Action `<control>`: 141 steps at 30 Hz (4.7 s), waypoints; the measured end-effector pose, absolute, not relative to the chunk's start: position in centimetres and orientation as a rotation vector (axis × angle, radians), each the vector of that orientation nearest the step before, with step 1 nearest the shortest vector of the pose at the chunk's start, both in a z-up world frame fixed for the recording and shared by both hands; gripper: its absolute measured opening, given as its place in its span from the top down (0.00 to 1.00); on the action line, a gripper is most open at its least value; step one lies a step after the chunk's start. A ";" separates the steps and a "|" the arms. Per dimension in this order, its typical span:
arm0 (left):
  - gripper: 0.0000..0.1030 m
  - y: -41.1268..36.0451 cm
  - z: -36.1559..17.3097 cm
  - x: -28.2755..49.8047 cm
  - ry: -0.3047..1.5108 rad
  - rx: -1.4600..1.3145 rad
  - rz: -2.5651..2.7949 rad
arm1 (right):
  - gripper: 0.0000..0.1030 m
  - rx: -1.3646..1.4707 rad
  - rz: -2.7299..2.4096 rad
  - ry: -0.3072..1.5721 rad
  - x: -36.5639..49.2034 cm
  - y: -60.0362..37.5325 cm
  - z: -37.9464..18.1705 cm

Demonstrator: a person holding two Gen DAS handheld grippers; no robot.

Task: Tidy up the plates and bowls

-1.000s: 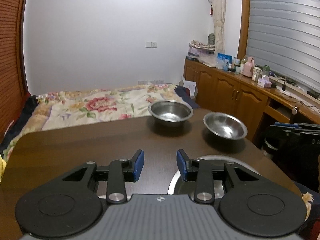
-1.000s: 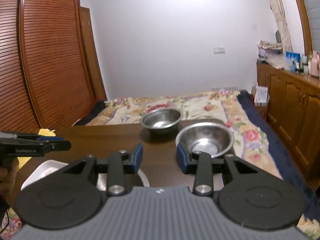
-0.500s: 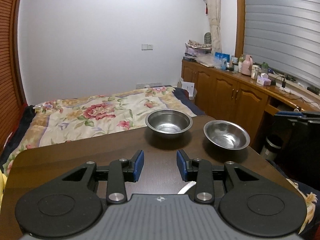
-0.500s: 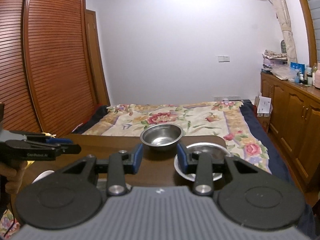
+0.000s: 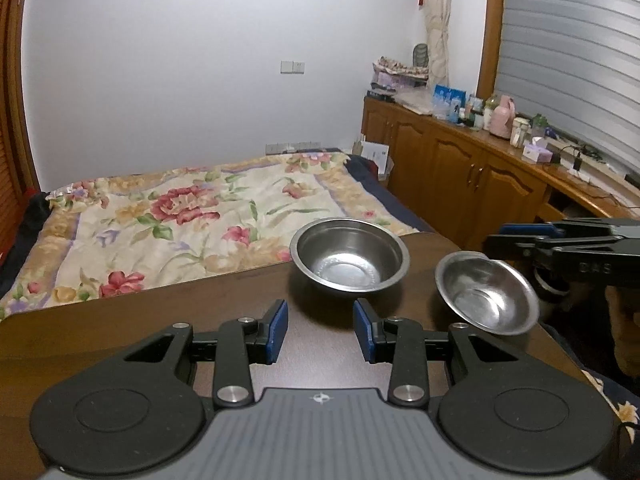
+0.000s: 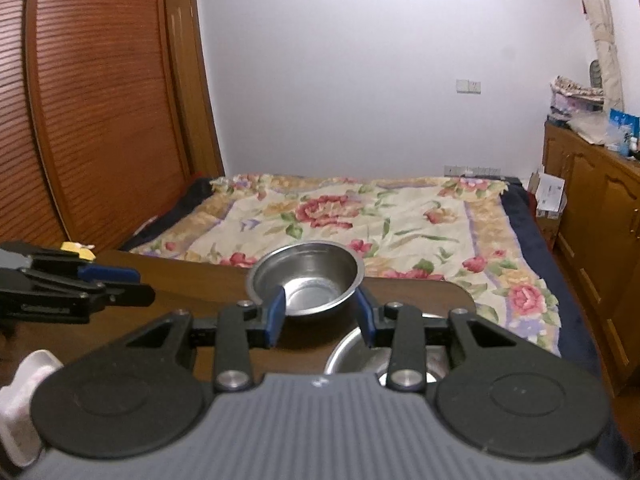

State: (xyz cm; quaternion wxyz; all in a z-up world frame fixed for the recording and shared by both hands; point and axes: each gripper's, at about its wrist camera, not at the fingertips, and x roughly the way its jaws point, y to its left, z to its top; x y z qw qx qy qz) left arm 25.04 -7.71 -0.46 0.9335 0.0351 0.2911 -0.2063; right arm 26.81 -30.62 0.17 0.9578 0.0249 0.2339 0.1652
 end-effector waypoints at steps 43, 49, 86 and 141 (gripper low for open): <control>0.70 -11.1 -5.7 36.2 0.751 0.011 -0.438 | 0.72 0.138 0.463 0.778 37.9 -29.3 -3.8; 0.74 -10.5 -4.8 35.5 0.745 0.012 -0.435 | 0.75 0.138 0.475 0.774 37.4 -29.2 -3.1; 0.73 -8.8 3.3 22.3 0.598 0.045 -0.494 | 0.75 0.091 0.470 0.638 25.9 -29.2 4.3; 0.73 -7.6 -4.2 8.9 0.688 0.148 -0.396 | 0.74 -0.001 0.562 0.666 14.6 -26.4 -3.3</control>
